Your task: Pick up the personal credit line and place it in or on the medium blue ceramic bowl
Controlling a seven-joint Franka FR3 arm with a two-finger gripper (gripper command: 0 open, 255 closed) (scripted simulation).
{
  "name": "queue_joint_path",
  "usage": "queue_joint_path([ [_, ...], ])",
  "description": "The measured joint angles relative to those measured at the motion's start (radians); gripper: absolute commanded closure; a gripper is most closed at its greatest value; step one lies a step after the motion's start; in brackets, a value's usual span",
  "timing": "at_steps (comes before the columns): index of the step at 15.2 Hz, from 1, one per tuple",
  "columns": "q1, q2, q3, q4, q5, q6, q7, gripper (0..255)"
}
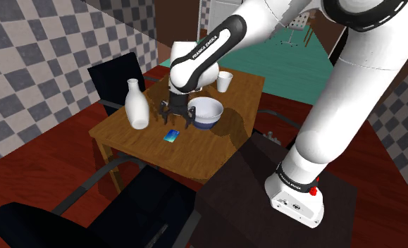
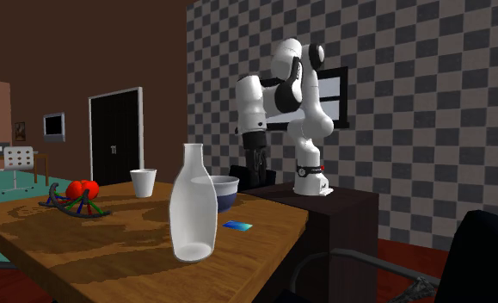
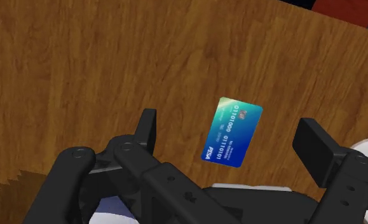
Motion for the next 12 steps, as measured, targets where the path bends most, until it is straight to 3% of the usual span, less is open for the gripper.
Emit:
queue_joint_path([
  [6,0.043,0.245,-0.053,0.128,-0.083,0.121,0.213,0],
  [12,0.067,0.343,-0.079,0.163,-0.104,0.185,0.258,0],
])
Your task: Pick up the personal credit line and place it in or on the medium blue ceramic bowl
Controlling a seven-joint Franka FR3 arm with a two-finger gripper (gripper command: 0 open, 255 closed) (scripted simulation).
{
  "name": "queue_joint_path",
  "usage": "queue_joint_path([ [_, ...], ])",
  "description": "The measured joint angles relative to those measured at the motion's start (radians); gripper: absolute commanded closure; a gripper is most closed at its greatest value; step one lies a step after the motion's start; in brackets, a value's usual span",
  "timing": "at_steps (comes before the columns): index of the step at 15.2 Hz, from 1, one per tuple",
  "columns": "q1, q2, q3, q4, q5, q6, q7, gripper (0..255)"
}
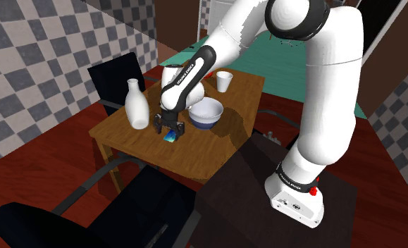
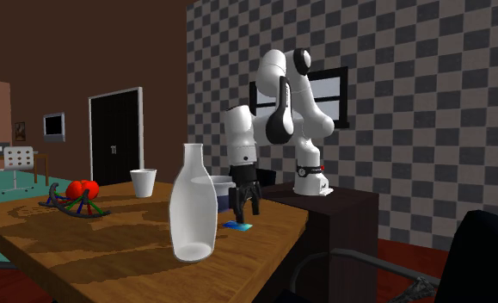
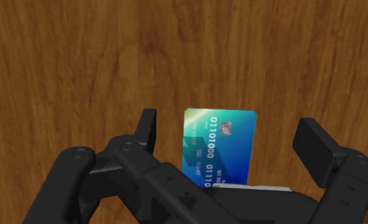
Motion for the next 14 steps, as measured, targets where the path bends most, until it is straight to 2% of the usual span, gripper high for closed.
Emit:
queue_joint_path([
  [9,0.012,0.049,-0.009,0.012,-0.010,0.038,0.007,0],
  [10,0.012,0.049,-0.009,0.012,-0.010,0.038,0.007,255],
  [14,0.011,0.044,-0.009,0.011,-0.010,0.033,0.007,255],
])
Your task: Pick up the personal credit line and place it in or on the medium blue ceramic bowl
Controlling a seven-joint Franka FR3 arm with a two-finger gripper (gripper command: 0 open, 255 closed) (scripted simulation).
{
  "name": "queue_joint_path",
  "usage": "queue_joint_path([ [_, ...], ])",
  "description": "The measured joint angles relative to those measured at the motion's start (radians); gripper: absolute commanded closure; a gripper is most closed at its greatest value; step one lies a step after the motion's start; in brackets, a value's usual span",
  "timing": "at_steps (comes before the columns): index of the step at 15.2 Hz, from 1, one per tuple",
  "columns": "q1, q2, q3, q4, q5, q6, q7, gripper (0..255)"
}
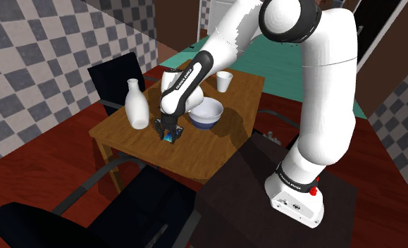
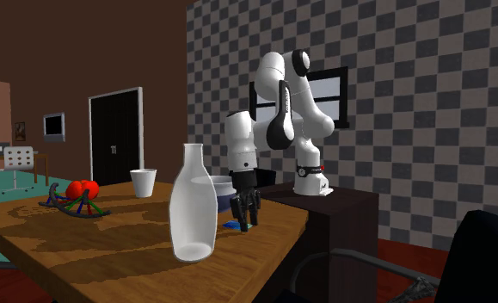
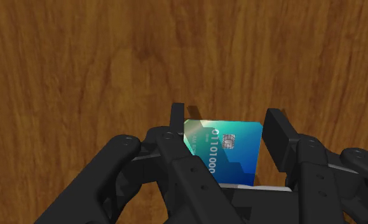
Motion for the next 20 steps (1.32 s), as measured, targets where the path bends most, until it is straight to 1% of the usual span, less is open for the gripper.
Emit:
queue_joint_path([
  [8,-0.002,-0.014,0.003,-0.005,0.003,-0.007,0.000,255],
  [20,-0.022,-0.155,0.027,-0.015,0.032,-0.136,-0.003,255],
])
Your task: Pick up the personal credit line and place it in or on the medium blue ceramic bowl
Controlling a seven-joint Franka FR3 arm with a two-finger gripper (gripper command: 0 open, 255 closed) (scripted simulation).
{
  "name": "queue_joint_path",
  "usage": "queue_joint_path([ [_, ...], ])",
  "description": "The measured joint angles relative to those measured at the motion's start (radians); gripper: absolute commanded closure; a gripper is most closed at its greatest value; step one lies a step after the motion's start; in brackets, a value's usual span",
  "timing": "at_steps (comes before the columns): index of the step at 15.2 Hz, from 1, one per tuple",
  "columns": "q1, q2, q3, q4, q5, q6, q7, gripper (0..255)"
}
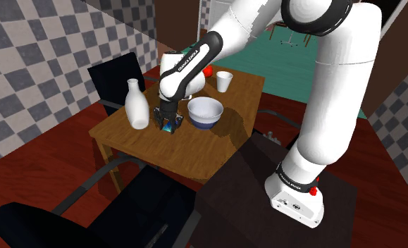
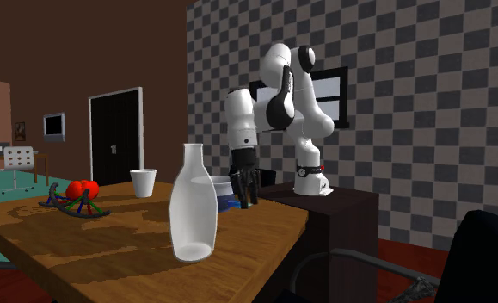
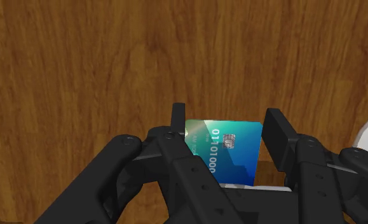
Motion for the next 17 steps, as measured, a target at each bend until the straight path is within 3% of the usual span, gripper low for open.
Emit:
queue_joint_path([
  [17,-0.019,-0.173,0.015,0.036,0.036,-0.206,-0.004,255],
])
